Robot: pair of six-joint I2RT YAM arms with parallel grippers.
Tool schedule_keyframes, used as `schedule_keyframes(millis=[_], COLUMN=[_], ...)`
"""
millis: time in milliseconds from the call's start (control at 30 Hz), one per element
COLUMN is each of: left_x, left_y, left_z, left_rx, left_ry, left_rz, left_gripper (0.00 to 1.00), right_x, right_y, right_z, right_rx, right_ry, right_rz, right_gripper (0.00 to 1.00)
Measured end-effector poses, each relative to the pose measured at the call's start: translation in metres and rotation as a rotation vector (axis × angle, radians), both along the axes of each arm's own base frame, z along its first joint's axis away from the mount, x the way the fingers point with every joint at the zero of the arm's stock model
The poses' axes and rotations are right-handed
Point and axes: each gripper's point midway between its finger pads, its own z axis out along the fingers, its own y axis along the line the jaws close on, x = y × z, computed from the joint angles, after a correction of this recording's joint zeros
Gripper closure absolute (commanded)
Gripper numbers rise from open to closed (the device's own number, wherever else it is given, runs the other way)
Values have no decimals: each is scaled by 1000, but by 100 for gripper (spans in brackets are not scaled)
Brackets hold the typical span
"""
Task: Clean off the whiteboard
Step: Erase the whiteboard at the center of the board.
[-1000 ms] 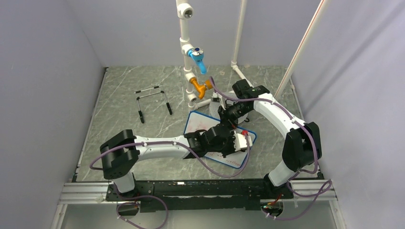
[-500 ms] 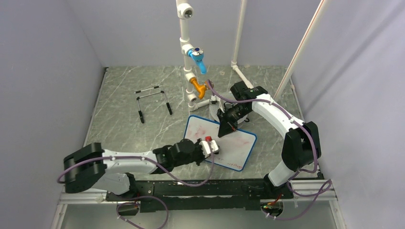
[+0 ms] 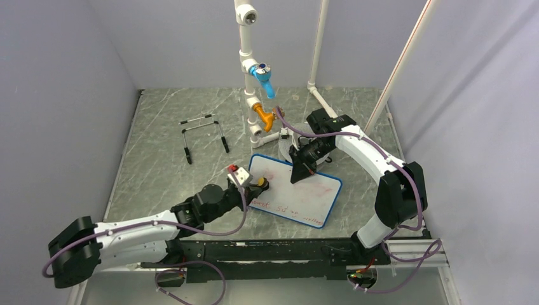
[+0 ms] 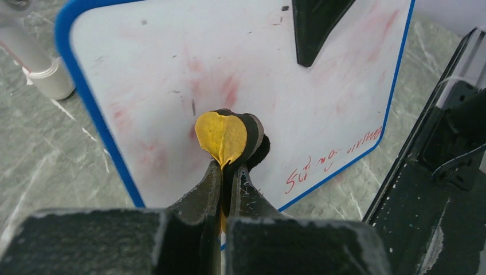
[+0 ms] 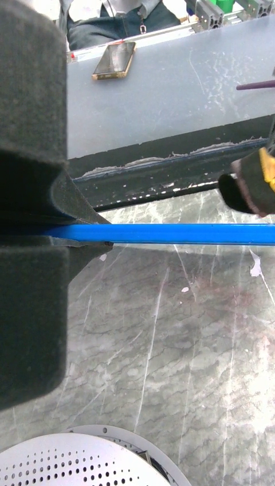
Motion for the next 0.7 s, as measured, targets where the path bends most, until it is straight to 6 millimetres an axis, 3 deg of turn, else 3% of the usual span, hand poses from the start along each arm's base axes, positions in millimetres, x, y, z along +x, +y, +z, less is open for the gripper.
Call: schedule_keyframes(millis=[233, 700], left_x=[-2, 6], left_y=[24, 64], left_z=[5, -5], left_rx=[-107, -117], left_ry=[69, 129], left_rz=[72, 231], left_gripper=[100, 100], right_x=[0, -1], right_y=[-1, -3], right_z=[-2, -5], right_rx=[-11, -28], right_ry=[6, 19], right_rz=[-7, -23], right_gripper=[100, 100])
